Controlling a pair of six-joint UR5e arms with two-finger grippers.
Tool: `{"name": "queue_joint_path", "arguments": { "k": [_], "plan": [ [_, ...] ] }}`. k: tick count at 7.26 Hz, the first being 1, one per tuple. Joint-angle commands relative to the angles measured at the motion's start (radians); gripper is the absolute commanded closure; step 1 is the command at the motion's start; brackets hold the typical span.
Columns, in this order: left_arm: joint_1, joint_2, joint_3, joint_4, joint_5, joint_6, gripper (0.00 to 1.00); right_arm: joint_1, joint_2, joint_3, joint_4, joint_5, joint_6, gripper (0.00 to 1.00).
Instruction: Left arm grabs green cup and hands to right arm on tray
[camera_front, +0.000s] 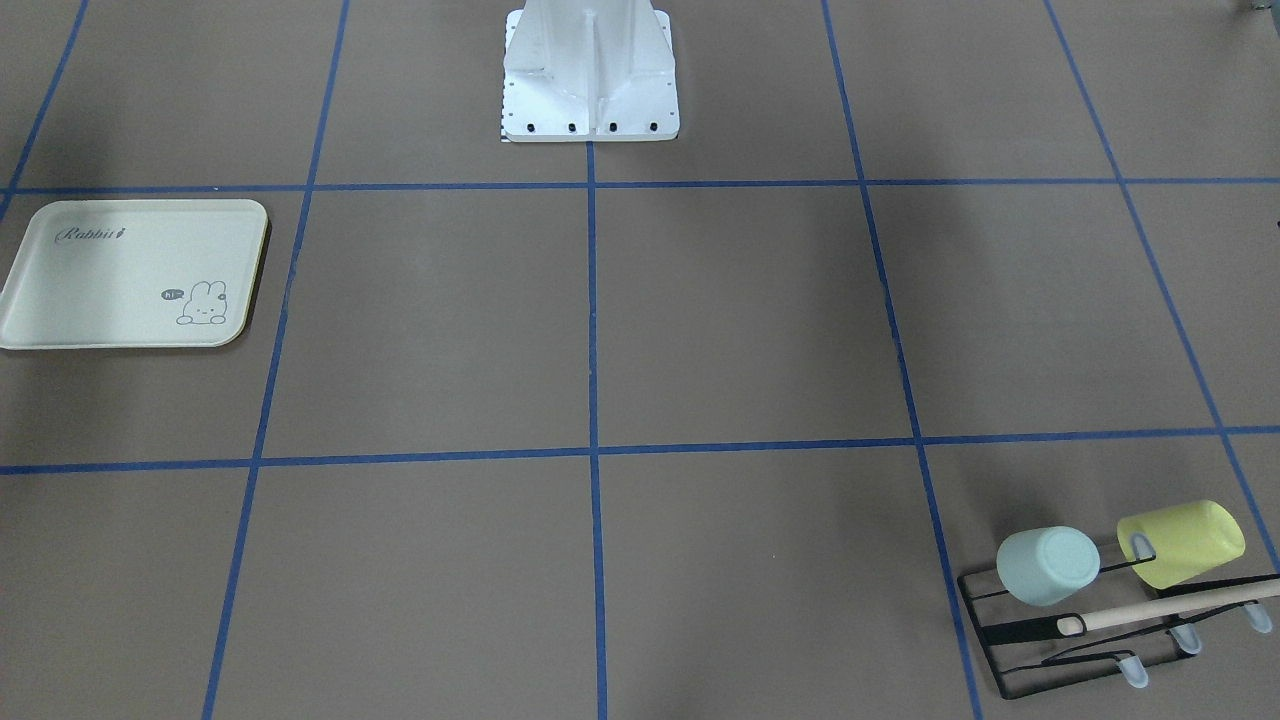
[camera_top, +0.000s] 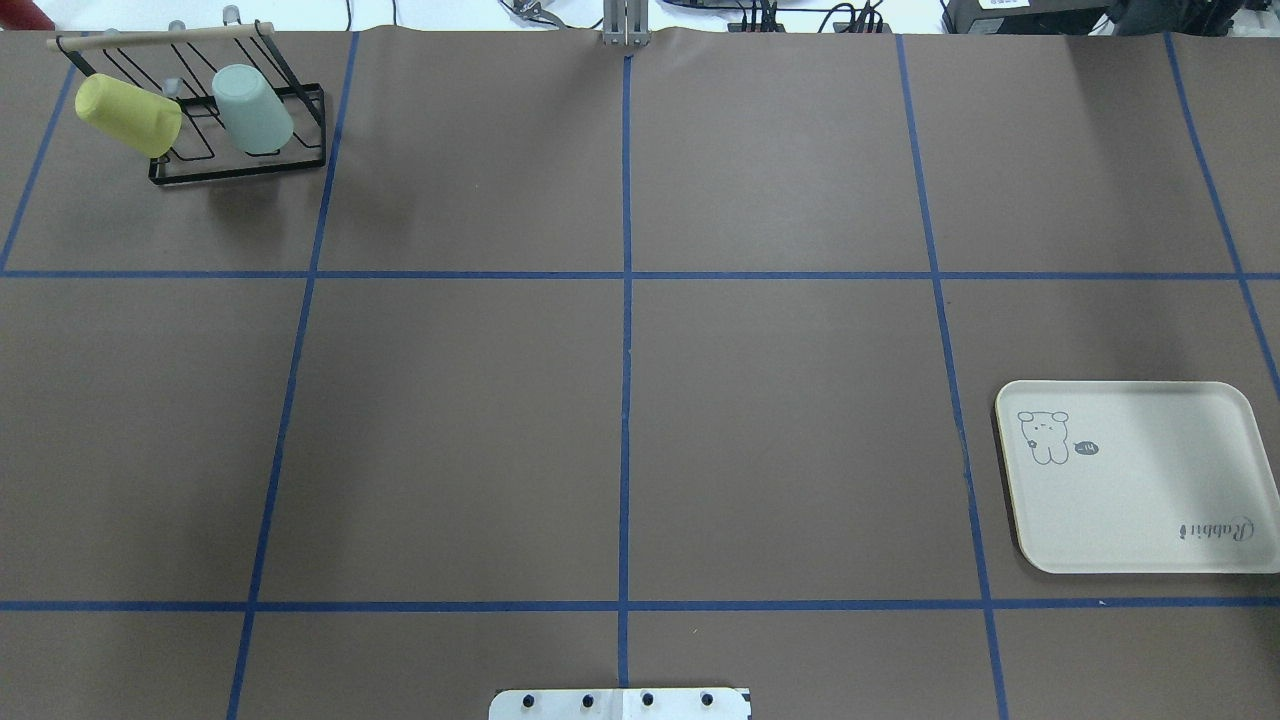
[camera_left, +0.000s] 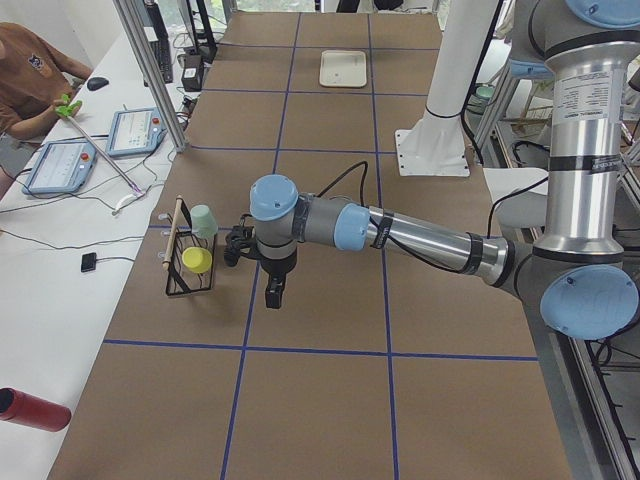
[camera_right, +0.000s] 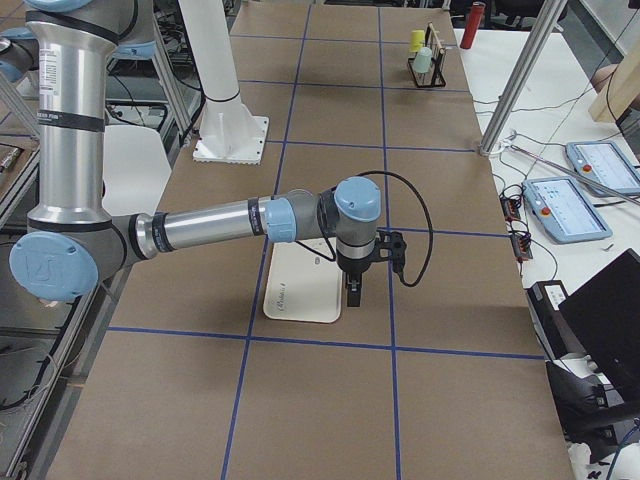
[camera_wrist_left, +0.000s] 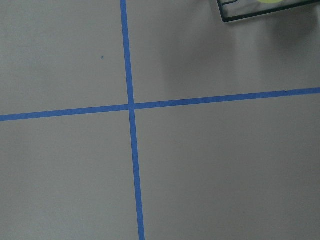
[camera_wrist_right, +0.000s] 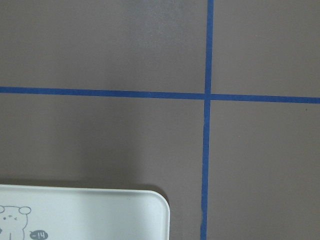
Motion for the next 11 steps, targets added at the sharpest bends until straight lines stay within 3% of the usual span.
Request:
{"name": "queue_joint_path", "arguments": {
  "k": [1,4,5,10,11],
  "plan": [
    [0.002,0.006,-0.009,-0.013,-0.004,-0.001,0.00,-0.001,-0.003,-0.025,0.005,0.008,0.000,0.00],
    [0.021,0.004,0.004,-0.013,-0.003,-0.006,0.00,-0.030,0.000,-0.019,0.010,0.008,0.003,0.00],
    [0.082,-0.015,0.002,-0.010,-0.001,-0.009,0.00,-0.032,0.002,-0.020,0.045,0.007,0.009,0.00],
    [0.227,-0.289,0.040,0.041,0.052,-0.245,0.00,-0.062,0.011,-0.025,0.064,0.013,0.009,0.00],
    [0.292,-0.354,0.063,0.041,0.133,-0.318,0.00,-0.064,0.011,-0.025,0.065,0.013,0.012,0.00]
  ]
}}
